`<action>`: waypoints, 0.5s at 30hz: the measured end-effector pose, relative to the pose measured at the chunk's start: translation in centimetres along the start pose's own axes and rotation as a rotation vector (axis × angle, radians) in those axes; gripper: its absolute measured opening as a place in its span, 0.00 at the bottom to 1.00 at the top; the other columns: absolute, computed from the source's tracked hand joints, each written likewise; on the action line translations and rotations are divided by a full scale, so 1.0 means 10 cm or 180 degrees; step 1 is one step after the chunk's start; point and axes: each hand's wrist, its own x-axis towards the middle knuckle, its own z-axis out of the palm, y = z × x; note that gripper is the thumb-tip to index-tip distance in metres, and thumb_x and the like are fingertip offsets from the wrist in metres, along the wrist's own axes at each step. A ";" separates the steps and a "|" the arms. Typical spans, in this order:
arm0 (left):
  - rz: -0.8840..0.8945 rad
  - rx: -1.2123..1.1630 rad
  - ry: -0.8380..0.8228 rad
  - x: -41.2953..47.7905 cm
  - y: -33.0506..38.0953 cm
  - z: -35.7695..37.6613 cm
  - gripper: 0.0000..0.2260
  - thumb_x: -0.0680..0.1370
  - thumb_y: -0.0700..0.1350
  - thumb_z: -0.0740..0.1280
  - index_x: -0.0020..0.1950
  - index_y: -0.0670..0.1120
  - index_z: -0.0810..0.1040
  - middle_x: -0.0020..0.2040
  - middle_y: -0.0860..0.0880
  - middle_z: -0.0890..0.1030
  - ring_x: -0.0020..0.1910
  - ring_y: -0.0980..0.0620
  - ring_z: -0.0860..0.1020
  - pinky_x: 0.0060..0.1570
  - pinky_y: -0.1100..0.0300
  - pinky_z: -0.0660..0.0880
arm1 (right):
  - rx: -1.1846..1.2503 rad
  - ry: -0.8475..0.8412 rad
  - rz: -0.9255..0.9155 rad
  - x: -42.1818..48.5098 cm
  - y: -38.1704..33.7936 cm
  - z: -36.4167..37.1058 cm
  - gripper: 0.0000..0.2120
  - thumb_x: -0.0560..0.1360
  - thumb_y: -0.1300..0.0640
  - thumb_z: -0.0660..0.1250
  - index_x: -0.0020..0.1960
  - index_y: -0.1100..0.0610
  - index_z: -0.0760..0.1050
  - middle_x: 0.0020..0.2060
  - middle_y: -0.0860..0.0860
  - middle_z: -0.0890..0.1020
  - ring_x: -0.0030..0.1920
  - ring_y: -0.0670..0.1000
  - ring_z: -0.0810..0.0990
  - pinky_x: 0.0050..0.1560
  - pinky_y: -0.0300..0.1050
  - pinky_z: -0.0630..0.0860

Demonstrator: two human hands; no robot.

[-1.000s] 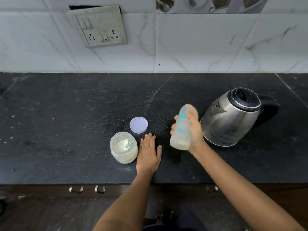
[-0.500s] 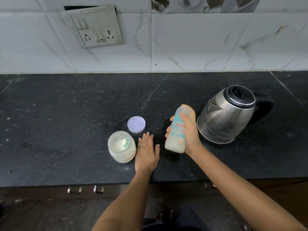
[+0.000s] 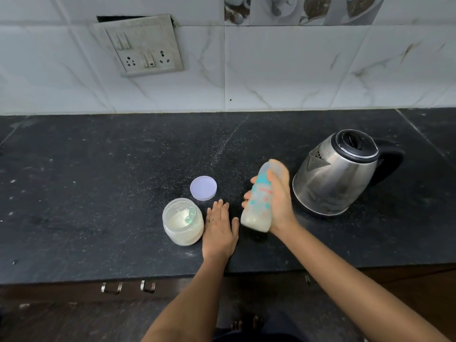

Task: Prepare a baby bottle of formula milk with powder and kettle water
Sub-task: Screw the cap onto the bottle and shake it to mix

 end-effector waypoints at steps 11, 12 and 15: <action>0.0033 0.0034 0.0063 0.01 -0.01 0.01 0.23 0.82 0.50 0.55 0.75 0.43 0.61 0.76 0.44 0.61 0.77 0.48 0.55 0.76 0.55 0.44 | -0.0097 -0.0903 0.0002 0.03 -0.08 0.00 0.28 0.71 0.58 0.64 0.69 0.46 0.64 0.50 0.58 0.76 0.42 0.59 0.82 0.47 0.61 0.80; 0.0018 -0.0006 0.0097 0.01 -0.01 0.01 0.22 0.82 0.50 0.55 0.75 0.43 0.62 0.76 0.44 0.61 0.77 0.48 0.55 0.75 0.55 0.44 | -0.0018 -0.0850 -0.0115 0.06 -0.11 0.00 0.27 0.72 0.60 0.65 0.68 0.45 0.64 0.52 0.58 0.75 0.45 0.60 0.81 0.49 0.62 0.79; -0.0031 -0.0104 0.0114 0.01 -0.01 0.01 0.22 0.82 0.50 0.55 0.75 0.44 0.62 0.77 0.46 0.60 0.77 0.49 0.54 0.75 0.57 0.42 | 0.0484 -0.0518 -0.0260 0.12 -0.12 -0.01 0.24 0.77 0.61 0.65 0.70 0.46 0.62 0.60 0.59 0.71 0.53 0.62 0.79 0.55 0.62 0.79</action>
